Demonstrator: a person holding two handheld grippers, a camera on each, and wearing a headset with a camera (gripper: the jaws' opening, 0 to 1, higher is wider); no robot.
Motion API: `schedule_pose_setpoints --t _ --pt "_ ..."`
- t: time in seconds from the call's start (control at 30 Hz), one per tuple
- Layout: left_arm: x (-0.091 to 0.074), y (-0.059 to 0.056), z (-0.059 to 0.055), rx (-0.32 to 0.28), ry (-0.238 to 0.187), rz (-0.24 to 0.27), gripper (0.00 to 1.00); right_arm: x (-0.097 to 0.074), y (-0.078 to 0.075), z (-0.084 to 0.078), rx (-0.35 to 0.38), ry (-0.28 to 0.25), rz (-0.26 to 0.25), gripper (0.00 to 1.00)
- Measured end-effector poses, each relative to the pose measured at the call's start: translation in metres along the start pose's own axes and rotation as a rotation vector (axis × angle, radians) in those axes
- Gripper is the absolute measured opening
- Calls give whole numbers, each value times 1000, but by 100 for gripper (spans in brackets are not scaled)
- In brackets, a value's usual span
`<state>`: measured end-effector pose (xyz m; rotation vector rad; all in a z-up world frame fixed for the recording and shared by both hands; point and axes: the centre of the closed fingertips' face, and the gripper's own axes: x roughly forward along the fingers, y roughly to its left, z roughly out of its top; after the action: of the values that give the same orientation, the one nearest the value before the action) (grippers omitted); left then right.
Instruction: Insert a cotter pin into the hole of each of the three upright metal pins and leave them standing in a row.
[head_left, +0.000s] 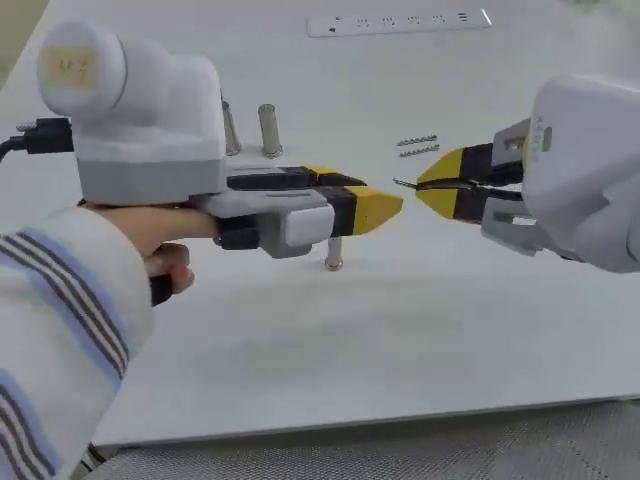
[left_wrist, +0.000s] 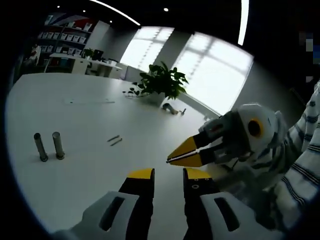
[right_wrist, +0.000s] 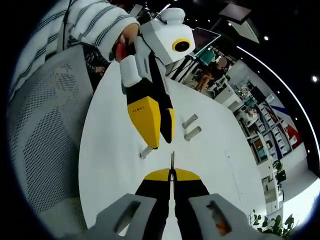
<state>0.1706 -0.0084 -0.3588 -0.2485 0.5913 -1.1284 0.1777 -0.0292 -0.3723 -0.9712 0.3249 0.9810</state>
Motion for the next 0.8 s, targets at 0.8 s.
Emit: schedule_pose_setpoints --t 0.8 --pt "4 -6 -9 -59 31 -34 0 -1 16 18 12 -41 32 0"
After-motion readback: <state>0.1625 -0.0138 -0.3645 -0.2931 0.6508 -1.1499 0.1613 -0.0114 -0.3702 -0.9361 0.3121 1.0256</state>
